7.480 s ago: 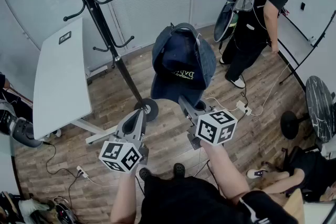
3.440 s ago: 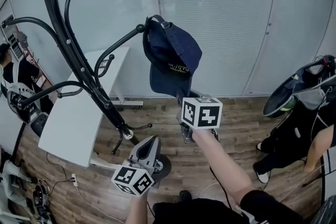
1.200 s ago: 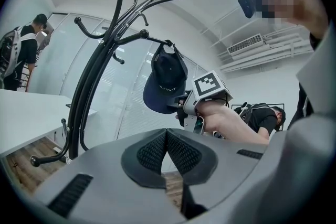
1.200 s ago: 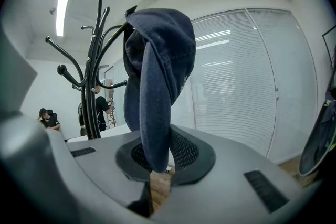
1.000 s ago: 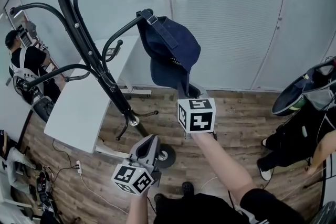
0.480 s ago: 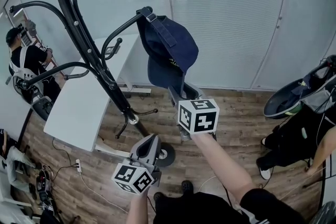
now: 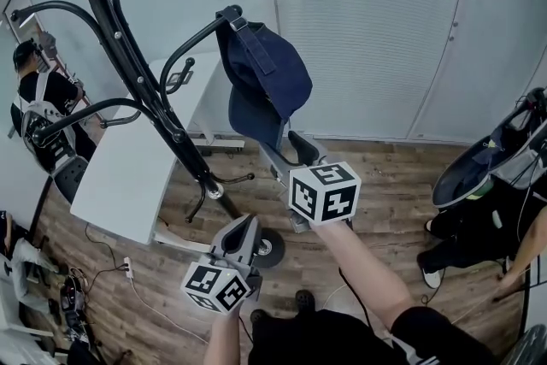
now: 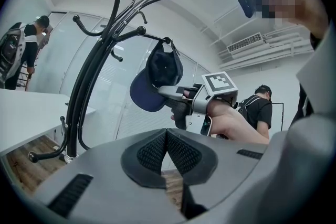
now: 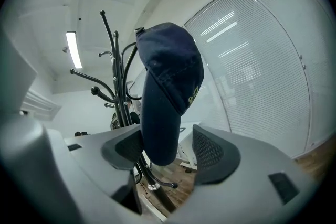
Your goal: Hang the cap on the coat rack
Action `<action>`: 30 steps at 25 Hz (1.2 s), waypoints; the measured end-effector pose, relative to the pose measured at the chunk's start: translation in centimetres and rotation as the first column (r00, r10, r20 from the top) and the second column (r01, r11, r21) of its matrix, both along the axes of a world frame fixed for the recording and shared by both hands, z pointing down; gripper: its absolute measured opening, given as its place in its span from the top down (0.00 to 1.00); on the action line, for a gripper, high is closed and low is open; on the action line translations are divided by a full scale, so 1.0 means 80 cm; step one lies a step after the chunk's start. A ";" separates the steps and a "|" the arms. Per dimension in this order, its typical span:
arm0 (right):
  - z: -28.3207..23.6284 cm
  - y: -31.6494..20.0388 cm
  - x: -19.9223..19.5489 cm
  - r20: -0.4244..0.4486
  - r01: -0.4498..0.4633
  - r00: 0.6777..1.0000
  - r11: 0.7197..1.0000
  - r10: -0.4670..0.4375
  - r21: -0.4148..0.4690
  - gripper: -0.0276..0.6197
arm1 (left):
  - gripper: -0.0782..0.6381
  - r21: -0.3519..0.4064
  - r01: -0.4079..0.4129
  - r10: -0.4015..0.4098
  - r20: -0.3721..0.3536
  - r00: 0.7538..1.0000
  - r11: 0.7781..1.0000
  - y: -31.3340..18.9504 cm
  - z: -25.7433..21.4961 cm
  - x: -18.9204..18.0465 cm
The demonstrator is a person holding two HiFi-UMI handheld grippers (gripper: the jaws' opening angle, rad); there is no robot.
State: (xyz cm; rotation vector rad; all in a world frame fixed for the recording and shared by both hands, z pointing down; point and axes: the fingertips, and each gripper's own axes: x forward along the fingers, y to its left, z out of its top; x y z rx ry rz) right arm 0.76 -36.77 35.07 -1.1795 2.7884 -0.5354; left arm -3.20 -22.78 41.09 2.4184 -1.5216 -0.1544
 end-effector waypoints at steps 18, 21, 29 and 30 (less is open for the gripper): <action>-0.002 0.032 0.001 -0.037 -0.086 0.996 0.996 0.086 0.014 0.53 | 0.87 0.000 -0.066 0.066 -0.008 0.998 0.998 0.027 -0.005 -0.023; -0.002 0.045 0.001 -0.045 -0.118 0.992 0.993 0.118 0.012 0.53 | 0.87 0.001 -0.089 0.089 -0.012 0.996 0.996 0.039 -0.010 -0.033; 0.013 0.094 -0.001 -0.061 -0.195 0.979 0.981 0.194 -0.011 0.53 | 0.87 -0.001 -0.137 0.137 -0.021 0.990 0.991 0.085 -0.007 -0.061; 0.014 0.102 -0.002 -0.066 -0.204 0.977 0.979 0.202 -0.011 0.53 | 0.87 0.000 -0.145 0.145 -0.024 0.989 0.989 0.091 -0.007 -0.065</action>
